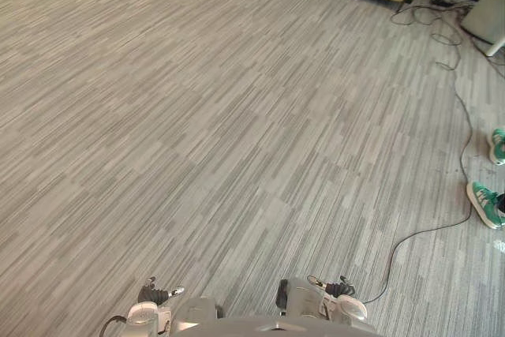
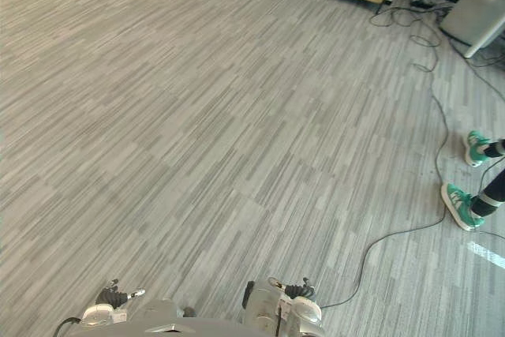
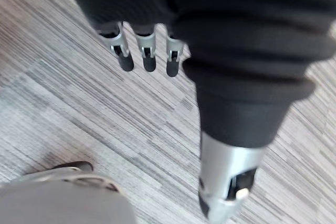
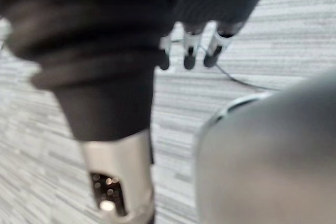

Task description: Pick up cushions and gather them together orderly.

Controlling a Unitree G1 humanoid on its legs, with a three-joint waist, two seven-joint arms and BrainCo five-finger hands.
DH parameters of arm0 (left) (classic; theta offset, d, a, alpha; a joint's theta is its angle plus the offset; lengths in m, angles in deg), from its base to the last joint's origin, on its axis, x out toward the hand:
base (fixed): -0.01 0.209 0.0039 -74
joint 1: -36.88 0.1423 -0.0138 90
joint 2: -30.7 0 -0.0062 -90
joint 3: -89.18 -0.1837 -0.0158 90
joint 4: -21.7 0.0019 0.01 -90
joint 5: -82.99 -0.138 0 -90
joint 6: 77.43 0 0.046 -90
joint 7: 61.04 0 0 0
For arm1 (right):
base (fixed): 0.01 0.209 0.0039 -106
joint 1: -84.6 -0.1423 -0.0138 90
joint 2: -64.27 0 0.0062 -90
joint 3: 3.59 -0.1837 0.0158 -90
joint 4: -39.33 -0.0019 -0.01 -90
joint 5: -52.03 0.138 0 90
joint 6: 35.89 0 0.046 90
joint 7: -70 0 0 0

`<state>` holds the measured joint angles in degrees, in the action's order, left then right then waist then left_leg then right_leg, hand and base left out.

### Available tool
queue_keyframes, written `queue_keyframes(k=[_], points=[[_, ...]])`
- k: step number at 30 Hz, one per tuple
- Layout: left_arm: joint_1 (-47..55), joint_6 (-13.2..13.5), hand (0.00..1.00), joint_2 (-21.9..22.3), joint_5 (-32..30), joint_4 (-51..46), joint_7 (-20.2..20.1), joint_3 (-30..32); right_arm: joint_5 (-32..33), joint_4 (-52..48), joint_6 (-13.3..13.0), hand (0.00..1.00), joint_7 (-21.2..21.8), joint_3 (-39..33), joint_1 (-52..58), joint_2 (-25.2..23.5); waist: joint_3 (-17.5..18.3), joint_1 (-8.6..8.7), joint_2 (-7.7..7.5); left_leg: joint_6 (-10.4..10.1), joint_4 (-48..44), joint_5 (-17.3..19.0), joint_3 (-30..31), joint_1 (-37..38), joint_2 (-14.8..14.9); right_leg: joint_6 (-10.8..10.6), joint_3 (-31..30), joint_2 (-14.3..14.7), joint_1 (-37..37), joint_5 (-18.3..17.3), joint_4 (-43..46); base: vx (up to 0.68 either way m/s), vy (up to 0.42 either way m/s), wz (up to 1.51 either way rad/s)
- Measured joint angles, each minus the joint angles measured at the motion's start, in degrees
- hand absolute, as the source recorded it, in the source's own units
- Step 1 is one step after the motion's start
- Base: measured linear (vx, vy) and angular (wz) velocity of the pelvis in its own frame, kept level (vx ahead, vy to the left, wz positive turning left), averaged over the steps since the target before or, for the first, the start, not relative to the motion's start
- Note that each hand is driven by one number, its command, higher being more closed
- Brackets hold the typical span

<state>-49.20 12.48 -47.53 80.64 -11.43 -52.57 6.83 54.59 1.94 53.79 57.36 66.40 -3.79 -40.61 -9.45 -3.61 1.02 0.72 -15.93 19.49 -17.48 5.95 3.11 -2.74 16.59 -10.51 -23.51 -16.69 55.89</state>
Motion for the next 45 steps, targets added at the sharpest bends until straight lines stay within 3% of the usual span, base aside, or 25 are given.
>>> queue_keyframes(k=[3, 4, 5, 7, 8, 10, 11, 14, 17, 19, 23, 26, 27, 29, 30, 31, 33, 35, 36, 38, 39, 40, 41, 44, 45], points=[[-0.49, 0.00, 0.00, 0.39, -0.06, 0.05, 0.02, -0.30, 0.54, -0.13, -0.18, 0.00, 0.01, -0.02, -1.11, 0.30, -0.25, 1.36, 0.43, -0.97, 3.27, -0.26, -1.17, 3.25, 1.87, 1.35, 3.22, 1.59, -3.36, 0.27, -11.27, 0.43, -0.107, -0.17], [-1.19, 0.02, 0.00, 0.52, -0.11, 0.24, -0.04, -1.69, 0.56, 0.10, -0.22, 0.00, -0.02, 0.15, -1.91, 0.66, -0.45, 2.14, 0.39, -1.89, 5.28, -0.78, -1.23, 5.00, 2.72, 1.56, 2.58, 3.25, -5.23, 5.15, -23.81, 0.52, -0.176, 0.02], [-1.51, 0.02, 0.00, 0.75, -0.14, 0.28, -0.06, -2.12, 0.55, 0.09, -0.22, 0.00, -0.02, 0.17, -1.95, 0.77, -0.48, 2.41, 0.37, -1.92, 5.80, -0.78, -1.12, 5.68, 2.98, 1.72, 2.09, 3.68, -5.58, 7.75, -28.73, 0.44, -0.172, 0.10], [-1.80, 0.12, 0.00, 1.26, -0.22, 0.34, -0.01, -2.47, 0.61, 0.20, 0.02, 0.00, 0.01, 0.60, -1.81, 1.21, -0.90, 3.41, -0.71, -4.35, 7.17, -0.93, 0.24, 8.99, 2.76, 1.34, -1.41, 4.63, -4.36, 19.67, -42.37, 0.58, -0.263, 0.18], [-2.15, 0.18, 0.00, 2.20, -0.23, 1.10, -0.01, -2.58, 0.61, 0.52, 0.08, 0.00, 0.05, 0.61, -2.00, 1.79, -1.56, 3.58, 0.24, -5.29, 6.65, -1.30, 1.35, 10.86, 3.84, 4.81, -1.74, 5.58, -3.88, 25.28, -40.01, 0.66, -0.300, -0.04], [-2.86, 0.37, 0.00, 3.41, -0.23, 1.78, -0.05, -2.68, 0.44, 0.48, 0.00, 0.00, -0.05, 0.53, -2.80, 2.99, -2.07, 3.59, 2.48, -7.75, 3.70, -2.77, 2.04, 10.08, 6.09, 5.48, -1.51, 6.89, -4.84, 21.78, -35.73, 0.43, -0.212, -0.24], [-3.18, 0.49, 0.00, 4.85, -0.22, 2.02, 0.06, -2.12, 0.45, 0.47, 0.13, 0.00, 0.01, 0.09, -3.00, 3.80, -2.60, 3.42, 3.70, -7.45, -2.90, -6.62, 3.64, 8.34, 7.47, 6.92, -1.62, 8.02, -5.26, 17.44, -31.27, 0.60, -0.305, -0.33], [-3.09, 0.55, 0.00, 5.47, -0.17, 1.82, 0.04, -0.36, 0.45, 0.09, 0.50, 0.00, -0.04, -0.42, -2.23, 3.46, -2.76, 4.23, 4.57, -5.06, -22.48, -18.40, 8.20, 1.29, 10.60, 7.68, -1.78, 10.48, 0.26, 12.00, -31.30, 0.56, -0.232, -0.22], [-2.24, 0.87, 0.00, 5.18, -0.19, -0.37, -0.12, 1.45, 0.51, -0.08, 0.32, 0.00, -0.10, -0.14, -0.61, 2.24, -3.16, 3.17, 4.16, -4.64, -46.93, -14.86, 8.26, -8.08, 13.99, 8.99, -3.48, 13.49, 10.38, 7.06, -33.36, 0.46, -0.140, -0.26], [-1.97, 1.03, 0.00, 5.24, -0.21, -2.29, -0.15, 1.82, 0.57, -0.17, 0.22, 0.00, -0.12, 0.67, 0.08, 1.70, -3.53, 2.09, 3.26, -4.06, -51.87, -12.63, 7.22, -13.15, 13.94, 8.98, -5.04, 13.83, 14.59, 4.78, -34.18, 0.37, -0.057, -0.34], [-1.88, 1.40, 0.00, 5.50, 0.08, -5.20, -0.18, 2.29, 2.81, -0.21, 0.51, 0.00, -0.36, 1.76, 0.43, 1.31, -3.38, 0.79, 3.49, -3.41, -47.58, -8.80, 3.77, -25.08, 12.74, 7.65, -7.98, 13.62, 23.04, 3.36, -40.55, 0.41, 0.052, -0.31], [-1.62, 1.50, 0.00, 5.60, 1.03, -6.88, -0.19, 2.16, 3.30, -0.40, 0.56, 0.00, -0.43, 1.87, 0.45, 1.13, -3.28, -0.01, 2.84, -2.90, -26.64, -7.27, -0.10, -28.70, 9.24, 5.35, -10.13, 11.46, 30.06, 2.16, -45.86, 0.46, 0.158, -0.28], [-1.65, 1.54, 0.00, 5.68, 1.15, -6.93, -0.22, 2.26, 3.73, -0.32, 0.50, 0.00, -0.42, 1.65, 0.23, 1.10, -3.32, -0.12, 2.74, -3.20, -21.16, -7.95, -0.09, -28.93, 8.19, 4.88, -10.47, 10.91, 30.98, 1.92, -46.55, 0.34, 0.146, -0.31], [-1.80, 2.10, 0.00, 5.85, 2.30, -6.96, -0.23, 1.79, 4.33, 0.53, 0.47, 0.00, -0.44, 0.64, -0.59, 1.16, -3.05, -1.62, 2.63, -5.05, -1.81, -16.45, 1.62, -28.89, 5.40, 3.38, -13.04, 9.65, 34.05, 0.89, -50.28, 0.59, 0.270, -0.53], [-1.95, 2.34, 0.00, 5.88, 2.37, -6.93, -0.34, 1.57, 4.33, 0.91, 0.51, 0.00, -0.46, 0.62, -0.74, 1.15, -2.94, -2.26, 2.38, -5.30, -2.05, -19.65, 1.71, -28.92, 5.22, 3.44, -13.79, 9.20, 34.91, 0.61, -51.09, 0.63, 0.292, -0.62], [-2.43, 2.62, 0.00, 5.04, 2.21, -6.52, -0.46, 1.30, 4.30, 2.52, 0.54, 0.00, -0.37, 0.30, -1.20, 0.18, -1.71, -2.47, 0.38, -0.31, -3.30, -20.12, 1.56, -28.66, 2.81, 4.10, -15.65, 6.95, 35.73, 0.91, -51.17, 0.52, 0.240, -0.37], [-2.43, 2.60, 0.00, 3.80, 2.26, -6.30, -0.57, 1.58, 4.30, 2.47, 0.55, 0.00, -0.33, -0.57, -1.48, -1.39, -1.18, -1.81, -1.03, 3.36, -7.76, -16.61, 1.64, -28.97, 1.87, 3.09, -16.97, 5.22, 34.58, 2.93, -46.68, 0.66, 0.337, -0.09], [-2.42, 2.61, 0.00, 3.55, 2.28, -5.82, -0.59, 1.80, 4.15, 2.62, 0.56, 0.00, -0.23, -1.02, -0.51, -2.01, -0.30, -1.95, -2.52, 4.49, -12.49, -11.74, 1.42, -27.83, 0.96, 0.48, -18.42, 3.62, 31.85, 2.98, -35.99, 0.53, 0.263, -0.03], [-2.44, 2.60, 0.00, 3.17, 2.25, -5.39, -0.55, 1.67, 3.76, 2.60, 0.47, 0.00, -0.08, -1.01, -0.28, -2.15, -0.07, -2.12, -3.20, 4.86, -14.01, -8.83, 0.84, -26.02, 0.36, -2.13, -19.33, 3.00, 28.75, 3.75, -25.83, 0.48, 0.194, -0.15], [-2.75, 2.34, 0.00, 2.26, 2.24, -3.50, -0.58, 0.89, 3.74, 2.46, 0.20, 0.00, 0.03, -0.41, -0.28, -2.38, -0.01, -1.30, -4.22, 5.62, -16.03, -4.64, -0.30, -21.93, -0.53, -9.88, -21.05, 2.12, 20.55, 7.52, -3.21, 0.59, 0.209, -0.12], [-2.70, 2.16, 0.00, 2.03, 2.23, -3.14, -0.58, 0.71, 3.73, 2.41, 0.17, 0.00, 0.12, -0.18, -0.21, -2.41, -0.13, -0.93, -4.28, 5.88, -16.23, -3.57, -0.47, -19.87, -0.79, -11.45, -20.50, 1.82, 17.68, 8.47, 4.23, 0.47, 0.120, -0.13], [-2.62, 1.60, 0.00, 2.03, 2.23, -2.72, -0.55, 0.72, 3.65, 2.15, 0.08, 0.00, 0.21, -0.22, -0.15, -2.05, -0.33, -0.77, -4.03, 5.96, -15.90, -2.47, -0.87, -16.68, -0.87, -10.97, -18.63, 1.13, 14.23, 8.94, 11.49, 0.43, 0.084, -0.18], [-2.45, 1.03, 0.00, 2.06, 2.22, -1.97, -0.56, 0.69, 3.51, 1.95, 0.09, 0.00, 0.24, -0.25, -0.07, -1.53, -0.70, -0.47, -3.47, 6.33, -14.42, -1.84, -1.22, -11.90, -0.92, -7.22, -14.05, -0.67, 10.18, 7.99, 16.81, 0.41, 0.064, -0.19], [-2.16, 0.74, 0.00, 2.39, 2.21, -2.19, -0.55, 0.69, 2.50, 0.51, 0.07, 0.00, 0.26, -0.27, 0.44, -1.18, -0.84, 0.15, -2.69, 4.42, -9.34, 1.18, -0.75, -5.32, -0.45, -3.70, -8.66, -1.24, 4.82, 6.06, 16.12, 0.35, 0.000, -0.15], [-2.09, 0.61, 0.00, 2.01, 2.20, -2.09, -0.55, 0.73, 2.31, -0.33, -0.03, 0.00, 0.62, -0.56, 0.87, -1.79, -1.21, 0.40, -3.38, 2.76, -7.73, 3.09, -0.65, -1.93, -0.39, -2.83, -5.97, -1.41, 1.19, 4.69, 10.64, 0.39, -0.056, -0.12]])
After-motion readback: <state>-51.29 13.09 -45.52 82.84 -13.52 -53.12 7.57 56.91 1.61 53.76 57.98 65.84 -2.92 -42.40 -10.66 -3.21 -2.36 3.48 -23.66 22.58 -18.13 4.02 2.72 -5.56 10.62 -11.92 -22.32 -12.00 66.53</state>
